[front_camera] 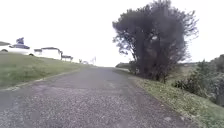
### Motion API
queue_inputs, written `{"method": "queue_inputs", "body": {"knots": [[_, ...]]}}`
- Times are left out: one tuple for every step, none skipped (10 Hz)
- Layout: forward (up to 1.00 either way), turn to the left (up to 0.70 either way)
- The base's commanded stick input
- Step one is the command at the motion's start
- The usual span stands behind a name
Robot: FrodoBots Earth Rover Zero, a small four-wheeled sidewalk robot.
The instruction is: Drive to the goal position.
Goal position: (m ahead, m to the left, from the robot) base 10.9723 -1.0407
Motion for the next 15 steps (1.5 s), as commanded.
{"method": "queue_inputs", "body": {"knots": [[1.0, 0.0], [1.0, 0.0], [1.0, 0.0], [1.0, 0.0], [1.0, 0.0], [1.0, 0.0], [1.0, 0.0], [1.0, 0.0], [1.0, 0.0], [1.0, 0.0], [1.0, 0.0], [1.0, 0.0], [1.0, 0.0], [1.0, 0.0], [1.0, 0.0]]}}
